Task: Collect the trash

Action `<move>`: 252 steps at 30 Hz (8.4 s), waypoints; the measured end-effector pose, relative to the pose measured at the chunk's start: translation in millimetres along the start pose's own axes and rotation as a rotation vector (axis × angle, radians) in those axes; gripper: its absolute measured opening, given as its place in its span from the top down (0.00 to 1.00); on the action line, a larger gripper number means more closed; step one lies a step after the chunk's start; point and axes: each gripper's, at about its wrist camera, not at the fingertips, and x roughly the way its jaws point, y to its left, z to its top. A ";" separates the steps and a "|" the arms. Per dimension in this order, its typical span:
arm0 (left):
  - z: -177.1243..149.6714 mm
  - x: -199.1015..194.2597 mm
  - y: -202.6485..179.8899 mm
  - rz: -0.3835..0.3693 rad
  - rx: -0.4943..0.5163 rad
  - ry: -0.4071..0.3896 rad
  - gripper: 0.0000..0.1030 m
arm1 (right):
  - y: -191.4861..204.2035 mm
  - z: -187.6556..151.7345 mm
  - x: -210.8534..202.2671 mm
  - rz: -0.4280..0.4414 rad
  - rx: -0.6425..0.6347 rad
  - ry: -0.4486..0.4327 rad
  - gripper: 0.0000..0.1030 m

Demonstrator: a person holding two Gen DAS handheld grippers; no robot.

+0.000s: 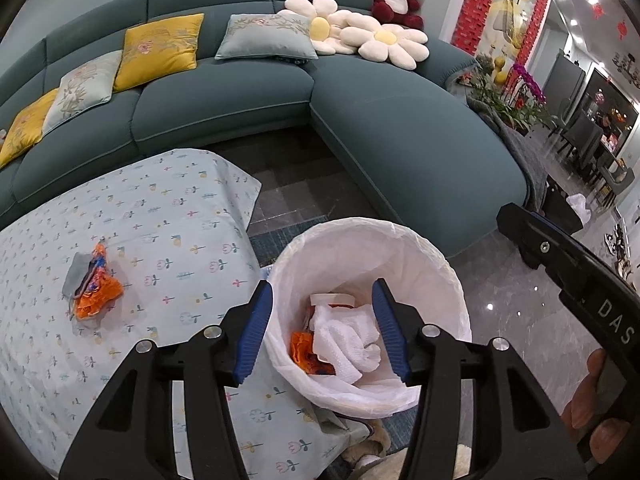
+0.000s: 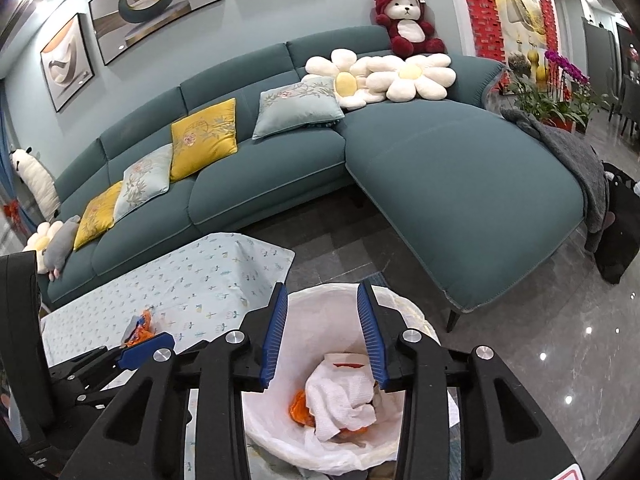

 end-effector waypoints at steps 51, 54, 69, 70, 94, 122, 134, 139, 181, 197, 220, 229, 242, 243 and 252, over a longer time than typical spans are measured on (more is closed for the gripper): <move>-65.4 -32.0 319.1 0.225 -0.389 0.011 0.42 | 294.7 -83.1 143.5 0.203 -0.328 0.325 0.58; -57.8 -14.6 322.3 0.213 -0.379 0.027 0.42 | 299.3 -82.9 166.1 0.203 -0.326 0.349 0.58; -45.0 38.1 337.5 0.184 -0.399 0.079 0.42 | 297.5 -94.7 226.7 0.227 -0.332 0.421 0.87; -44.0 39.1 336.0 0.180 -0.396 0.079 0.42 | 292.9 -93.1 223.8 0.216 -0.328 0.405 0.88; -35.1 115.9 250.7 0.111 -0.258 0.214 0.29 | 199.3 -96.0 202.9 0.130 -0.226 0.404 0.89; -32.0 -11.0 178.6 0.027 -0.206 0.048 0.98 | 141.7 -66.6 85.4 0.120 -0.137 0.233 0.93; -15.4 -40.2 95.3 -0.032 -0.089 -0.008 0.98 | 91.3 -41.5 22.8 0.087 -0.091 0.108 0.93; -8.5 -41.0 55.3 -0.069 -0.032 -0.011 0.97 | 64.0 -34.6 4.7 0.062 -0.070 0.069 0.93; 6.0 12.1 -41.8 -0.147 0.086 0.061 0.92 | -40.0 -29.3 2.6 -0.032 0.066 0.045 0.93; -0.5 6.6 -22.5 -0.091 0.046 0.051 0.68 | -35.8 -28.1 8.3 -0.016 0.058 0.056 0.88; -11.1 -21.7 12.8 -0.017 -0.018 0.005 0.48 | -1.6 -27.1 -6.2 -0.005 -0.006 0.053 0.63; -19.3 -37.3 32.3 0.034 -0.043 -0.014 0.34 | 16.3 -30.4 -16.9 0.000 -0.037 0.050 0.44; -45.3 -52.9 58.9 0.123 -0.067 -0.032 0.20 | 41.0 -50.1 -24.2 -0.064 -0.127 0.063 0.22; -47.9 -53.6 60.7 0.128 -0.069 -0.030 0.19 | 42.5 -53.1 -24.8 -0.070 -0.133 0.065 0.20; -73.5 -57.3 67.7 0.176 -0.079 -0.020 0.13 | 48.3 -74.0 -25.4 -0.102 -0.162 0.086 0.16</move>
